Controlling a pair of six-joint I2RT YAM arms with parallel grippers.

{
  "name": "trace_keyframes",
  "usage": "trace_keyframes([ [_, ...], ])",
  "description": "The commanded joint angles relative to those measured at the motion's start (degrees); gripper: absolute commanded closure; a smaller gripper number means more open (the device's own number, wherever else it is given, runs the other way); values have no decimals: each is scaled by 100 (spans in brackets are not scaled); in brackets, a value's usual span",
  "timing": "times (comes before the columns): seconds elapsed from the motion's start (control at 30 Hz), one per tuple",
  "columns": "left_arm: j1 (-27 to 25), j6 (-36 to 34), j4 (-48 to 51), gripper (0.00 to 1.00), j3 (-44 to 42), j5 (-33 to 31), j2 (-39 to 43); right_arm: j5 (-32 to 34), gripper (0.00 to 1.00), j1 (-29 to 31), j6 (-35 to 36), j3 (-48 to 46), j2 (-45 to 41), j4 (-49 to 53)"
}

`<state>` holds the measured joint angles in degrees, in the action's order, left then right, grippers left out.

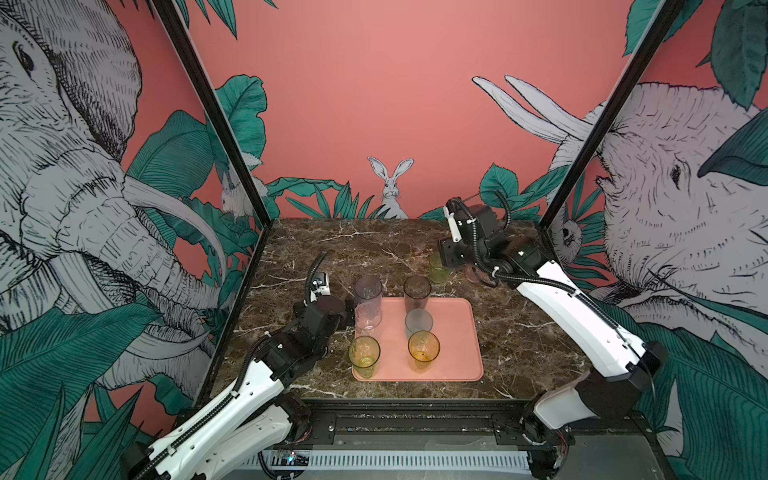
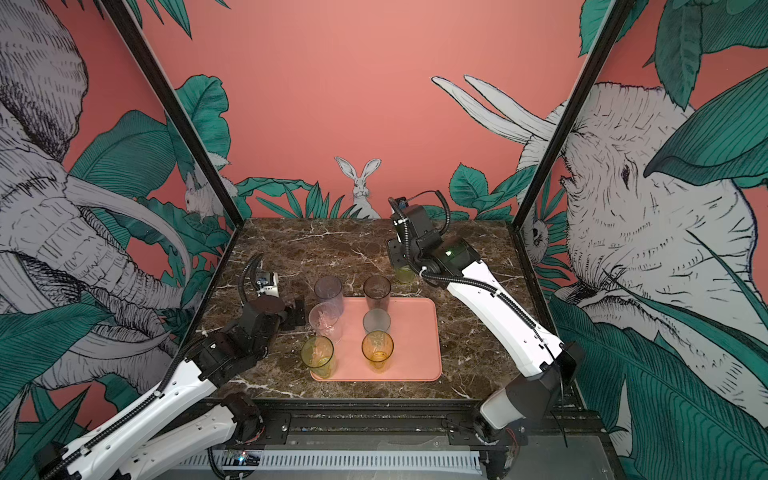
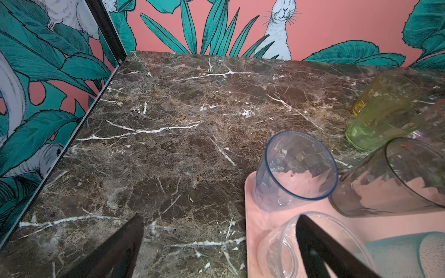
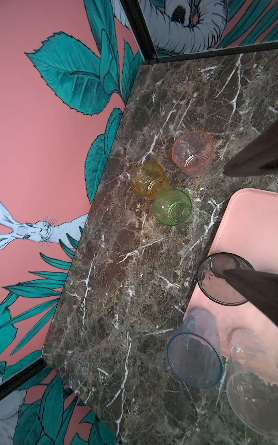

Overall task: Place the glasses into the tray
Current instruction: 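Move the right gripper beyond the tray over the yellow glass, then lower the right gripper onto the yellow glass rim and grasp it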

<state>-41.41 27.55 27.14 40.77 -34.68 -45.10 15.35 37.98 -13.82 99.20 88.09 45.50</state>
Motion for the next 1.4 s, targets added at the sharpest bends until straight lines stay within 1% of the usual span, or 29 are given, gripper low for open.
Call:
trace_keyframes([
  [0.0, 28, -10, 117, 1, 97, -113, -37, -386, 37, -285, -222, 136, 179, -4],
  [0.37, 36, -90, 134, 1, 183, -132, -114, -891, 37, -1247, -323, 318, 1210, -427],
  [0.53, 36, -79, 143, 1, 181, -121, -118, -1104, 36, -1650, -406, 634, 1764, -377],
  [0.63, 36, -83, 146, 1, 178, -110, -113, -1097, 36, -1838, -419, 797, 2075, -404],
  [0.77, 36, -83, 143, 1, 172, -110, -132, -1286, 36, -2093, -526, 1254, 2623, -304],
  [1.07, 44, -52, 169, 1, 187, -85, -131, -1334, 36, -2320, -509, 2406, 3711, 256],
  [1.23, 45, -29, 186, 1, 173, -55, -142, -1386, 36, -2422, -515, 2756, 4092, 442],
  [1.37, 47, -18, 190, 1, 176, -48, -141, -1467, 36, -2484, -518, 2858, 4244, 488],
])
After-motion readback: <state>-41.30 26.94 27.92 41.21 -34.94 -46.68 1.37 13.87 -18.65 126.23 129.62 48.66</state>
